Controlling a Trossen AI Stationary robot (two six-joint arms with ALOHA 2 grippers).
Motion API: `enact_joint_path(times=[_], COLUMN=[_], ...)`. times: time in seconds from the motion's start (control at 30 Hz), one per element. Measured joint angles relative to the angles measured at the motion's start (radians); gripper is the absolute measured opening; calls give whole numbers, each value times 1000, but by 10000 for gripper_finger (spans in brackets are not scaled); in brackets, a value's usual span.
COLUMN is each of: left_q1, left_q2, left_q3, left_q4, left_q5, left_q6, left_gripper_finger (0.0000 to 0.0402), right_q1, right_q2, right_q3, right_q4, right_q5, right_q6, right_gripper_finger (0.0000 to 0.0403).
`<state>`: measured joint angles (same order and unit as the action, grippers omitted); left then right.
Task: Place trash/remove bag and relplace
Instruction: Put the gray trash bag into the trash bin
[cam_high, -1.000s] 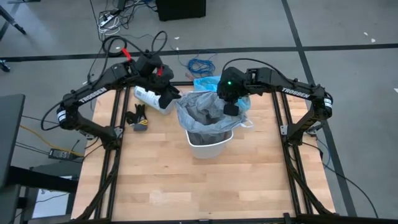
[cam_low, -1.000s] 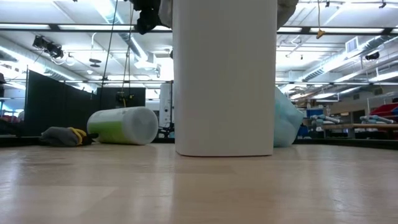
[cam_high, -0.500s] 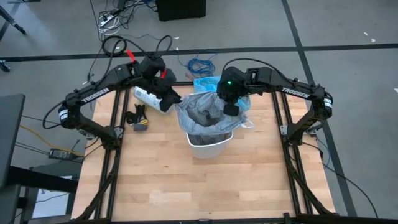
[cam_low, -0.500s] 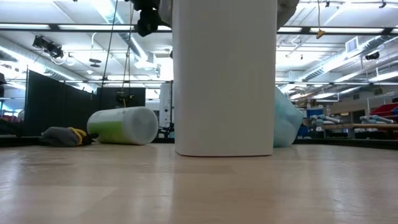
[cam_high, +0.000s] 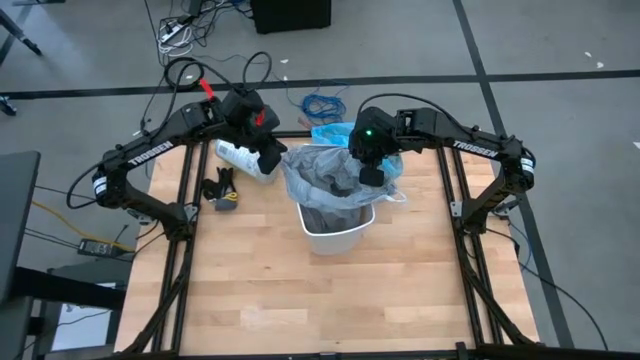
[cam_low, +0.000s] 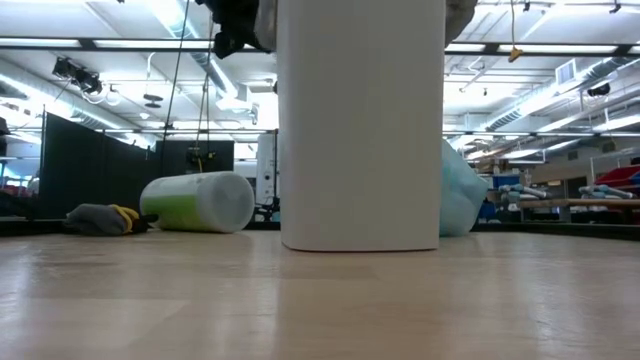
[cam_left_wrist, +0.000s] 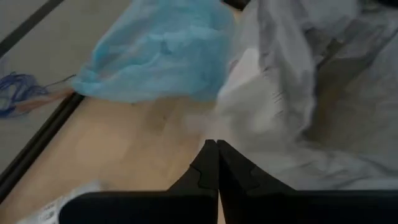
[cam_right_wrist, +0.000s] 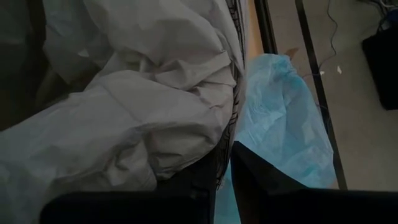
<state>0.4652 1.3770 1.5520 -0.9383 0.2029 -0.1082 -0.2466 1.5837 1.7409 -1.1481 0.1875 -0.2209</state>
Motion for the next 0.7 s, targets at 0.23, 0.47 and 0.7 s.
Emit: enact_joint_path(times=[0.23,0.47,0.7], left_q1=[0,-10,29], left_q2=[4,-4,-117], left_q3=[-33,-76,56], left_q4=[-66,-58,112], left_q5=[-82,-74,-69], left_q6=[48,29,-53], left_gripper_finger=[2,1,13], right_q1=[-13,-21,-17], right_q2=[0,-6,-13], right_q3=[-30,-99,-104], right_q4=[-2,7,64], right_q5=[-1,-27,-60], right_q6=[28,54,32], right_gripper_finger=[37,36,32])
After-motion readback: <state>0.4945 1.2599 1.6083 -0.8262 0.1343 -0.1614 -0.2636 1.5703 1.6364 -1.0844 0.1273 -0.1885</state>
